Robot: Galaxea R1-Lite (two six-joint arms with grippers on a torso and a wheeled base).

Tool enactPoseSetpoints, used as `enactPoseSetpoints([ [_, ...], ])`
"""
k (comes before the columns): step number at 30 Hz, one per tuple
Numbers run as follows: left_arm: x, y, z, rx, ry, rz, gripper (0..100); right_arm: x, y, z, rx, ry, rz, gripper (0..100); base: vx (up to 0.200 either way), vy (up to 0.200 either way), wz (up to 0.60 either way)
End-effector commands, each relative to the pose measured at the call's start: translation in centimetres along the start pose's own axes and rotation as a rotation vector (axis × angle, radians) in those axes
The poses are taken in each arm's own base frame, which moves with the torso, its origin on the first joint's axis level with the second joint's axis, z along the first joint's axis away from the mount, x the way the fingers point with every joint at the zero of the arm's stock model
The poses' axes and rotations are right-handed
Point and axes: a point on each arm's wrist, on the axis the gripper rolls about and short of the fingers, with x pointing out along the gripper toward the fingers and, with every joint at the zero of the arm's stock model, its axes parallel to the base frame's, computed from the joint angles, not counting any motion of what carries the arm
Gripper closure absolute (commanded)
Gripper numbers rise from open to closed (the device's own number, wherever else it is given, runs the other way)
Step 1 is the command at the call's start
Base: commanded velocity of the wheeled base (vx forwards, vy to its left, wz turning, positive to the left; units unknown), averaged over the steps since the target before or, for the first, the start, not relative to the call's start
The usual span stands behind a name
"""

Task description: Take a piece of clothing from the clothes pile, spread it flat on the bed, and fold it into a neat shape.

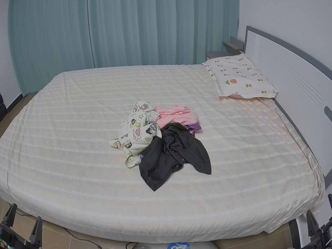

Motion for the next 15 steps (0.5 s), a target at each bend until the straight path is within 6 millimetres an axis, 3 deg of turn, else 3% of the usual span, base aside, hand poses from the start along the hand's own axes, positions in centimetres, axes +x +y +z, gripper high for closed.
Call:
enactPoseSetpoints([
  [1,0.0,0.0,-0.5,-0.001,-0.001,0.001,0,0.1,0.0,-0.4,0.006,0.022,0.004,0,0.0,0.0,0.0],
  [4,0.0,0.0,-0.5,-0.001,-0.001,0.0,0,0.1,0.0,0.3,0.009,-0.004,0.002,0,0.0,0.0,0.0],
  [6,0.0,0.0,-0.5,0.001,-0.001,0.0,0,-0.7,-0.5,7.3,0.025,-0.157,0.009,0,0.0,0.0,0.0],
  [8,0.0,0.0,-0.5,0.001,-0.001,0.0,0,0.3,-0.7,9.7,0.036,-0.105,0.027,0,0.0,0.0,0.0],
  [10,0.0,0.0,-0.5,0.001,-0.001,0.001,0,1.8,-0.5,9.0,0.008,0.033,0.086,0,0.0,0.0,0.0],
  [12,0.0,0.0,-0.5,-0.001,-0.001,0.0,0,4.6,-0.4,8.4,0.026,0.22,0.162,0,0.0,0.0,0.0],
  [13,0.0,0.0,-0.5,-0.001,-0.001,0.0,0,4.6,-0.4,8.4,0.026,0.22,0.162,0,0.0,0.0,0.0],
  [15,0.0,0.0,-0.4,0.001,-0.002,0.0,0,8.8,-0.3,8.4,0.147,0.404,0.205,0,0.0,0.0,0.0],
])
